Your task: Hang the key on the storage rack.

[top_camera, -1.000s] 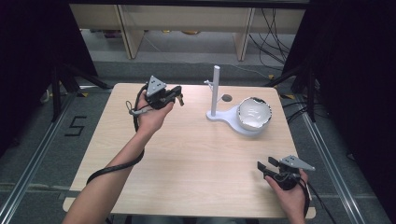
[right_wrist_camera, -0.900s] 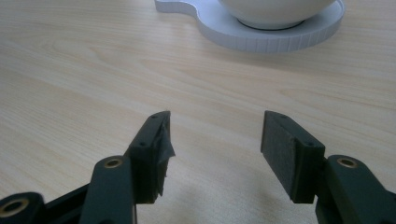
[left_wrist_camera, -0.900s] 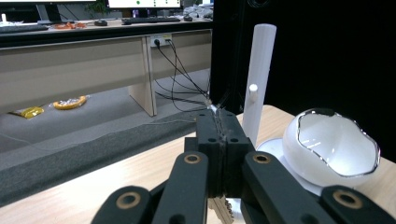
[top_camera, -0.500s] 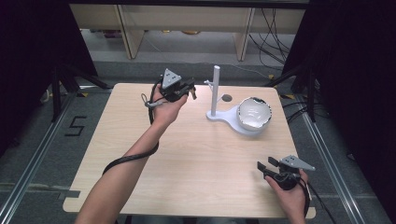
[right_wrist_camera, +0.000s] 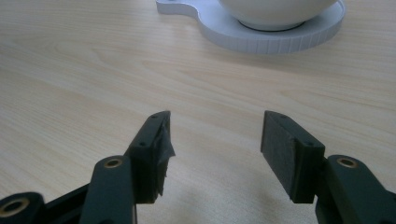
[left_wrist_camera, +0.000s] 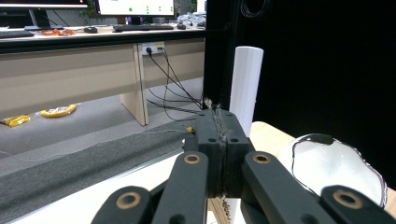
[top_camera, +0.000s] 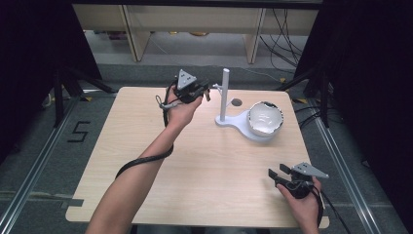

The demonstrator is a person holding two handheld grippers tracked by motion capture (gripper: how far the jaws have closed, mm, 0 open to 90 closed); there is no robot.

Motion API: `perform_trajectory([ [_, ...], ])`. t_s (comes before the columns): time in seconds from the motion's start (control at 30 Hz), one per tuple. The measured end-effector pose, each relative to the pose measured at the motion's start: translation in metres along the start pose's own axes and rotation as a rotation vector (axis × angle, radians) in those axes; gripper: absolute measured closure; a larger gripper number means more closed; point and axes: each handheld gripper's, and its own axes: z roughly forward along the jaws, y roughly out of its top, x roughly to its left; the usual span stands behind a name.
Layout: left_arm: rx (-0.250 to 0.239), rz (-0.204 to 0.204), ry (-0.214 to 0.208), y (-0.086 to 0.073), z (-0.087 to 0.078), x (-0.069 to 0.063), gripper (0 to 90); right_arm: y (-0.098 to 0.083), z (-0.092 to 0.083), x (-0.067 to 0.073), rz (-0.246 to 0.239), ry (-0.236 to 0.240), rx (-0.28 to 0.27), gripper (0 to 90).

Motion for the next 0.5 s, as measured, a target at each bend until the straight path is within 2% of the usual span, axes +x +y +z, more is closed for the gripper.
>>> perform_trajectory([
  [0.07, 0.004, 0.002, -0.003, 0.000, 0.001, -0.001, 89.0, 0.000, 0.000, 0.000, -0.001, -0.003, 0.003, 43.9],
  [0.1, 0.003, 0.002, -0.001, 0.000, 0.002, -0.001, 89.0, 0.000, 0.000, 0.000, 0.014, 0.014, -0.003, 44.0],
  [0.2, -0.002, -0.004, 0.002, 0.001, 0.003, -0.001, 89.1, 0.000, 0.000, 0.000, -0.004, -0.006, 0.001, 43.9],
  [0.33, -0.003, -0.005, 0.004, 0.004, 0.006, -0.003, 89.1, 0.000, 0.000, 0.000, 0.005, 0.008, -0.001, 43.9],
  [0.5, -0.007, -0.006, 0.003, 0.006, 0.011, -0.005, 89.0, 0.000, 0.000, 0.000, -0.002, 0.001, 0.001, 43.9],
])
